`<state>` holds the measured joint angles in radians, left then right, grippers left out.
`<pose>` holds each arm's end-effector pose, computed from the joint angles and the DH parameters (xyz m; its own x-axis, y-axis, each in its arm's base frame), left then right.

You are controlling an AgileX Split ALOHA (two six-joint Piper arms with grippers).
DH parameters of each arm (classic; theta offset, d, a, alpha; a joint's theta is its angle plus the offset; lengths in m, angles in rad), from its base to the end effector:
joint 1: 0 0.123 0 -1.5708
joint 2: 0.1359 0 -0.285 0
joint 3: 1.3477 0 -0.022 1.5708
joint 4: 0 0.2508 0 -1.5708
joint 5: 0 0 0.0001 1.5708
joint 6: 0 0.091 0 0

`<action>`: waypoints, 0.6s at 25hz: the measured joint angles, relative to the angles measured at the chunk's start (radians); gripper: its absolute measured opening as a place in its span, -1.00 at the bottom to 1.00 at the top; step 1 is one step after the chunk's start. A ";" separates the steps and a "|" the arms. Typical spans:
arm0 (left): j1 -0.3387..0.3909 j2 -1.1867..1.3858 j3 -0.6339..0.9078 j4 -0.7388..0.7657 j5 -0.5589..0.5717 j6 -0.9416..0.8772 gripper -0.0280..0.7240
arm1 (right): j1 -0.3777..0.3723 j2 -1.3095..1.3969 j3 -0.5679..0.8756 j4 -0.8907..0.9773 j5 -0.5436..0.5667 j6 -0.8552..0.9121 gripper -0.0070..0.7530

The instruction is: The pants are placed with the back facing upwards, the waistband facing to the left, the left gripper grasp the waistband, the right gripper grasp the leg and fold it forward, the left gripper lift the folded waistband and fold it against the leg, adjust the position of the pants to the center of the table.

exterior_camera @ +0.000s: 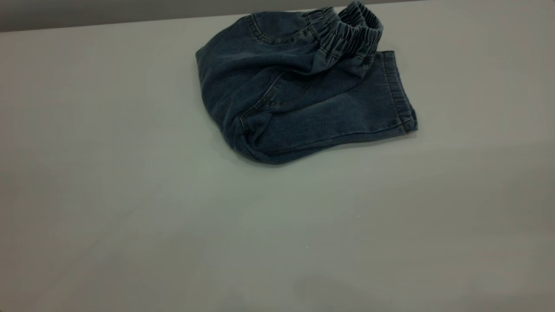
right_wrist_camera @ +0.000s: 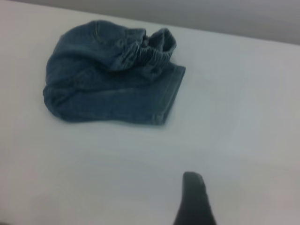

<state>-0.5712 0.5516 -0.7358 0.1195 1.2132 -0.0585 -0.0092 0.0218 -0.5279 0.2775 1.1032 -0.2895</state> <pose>0.0633 -0.0286 0.3192 -0.6869 0.4220 -0.5916 0.4705 0.8787 0.0804 -0.0080 0.0223 0.2843 -0.4347 -0.1522 -0.8876 -0.2801 0.9596 -0.0274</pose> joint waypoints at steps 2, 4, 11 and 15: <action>0.000 -0.010 0.017 -0.028 -0.008 -0.001 0.23 | 0.000 -0.013 0.004 -0.001 0.000 0.001 0.14; 0.000 -0.020 0.028 -0.051 -0.033 -0.001 0.23 | 0.000 -0.022 0.004 -0.007 0.002 0.001 0.14; 0.000 -0.072 0.110 -0.069 -0.094 0.000 0.23 | 0.000 -0.022 0.004 -0.013 0.006 0.018 0.14; 0.000 -0.109 0.168 -0.107 -0.122 0.000 0.23 | 0.000 -0.022 0.004 -0.013 0.006 0.020 0.14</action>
<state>-0.5712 0.4424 -0.5679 0.0125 1.0912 -0.0584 -0.0092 0.0000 -0.5243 0.2646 1.1093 -0.2698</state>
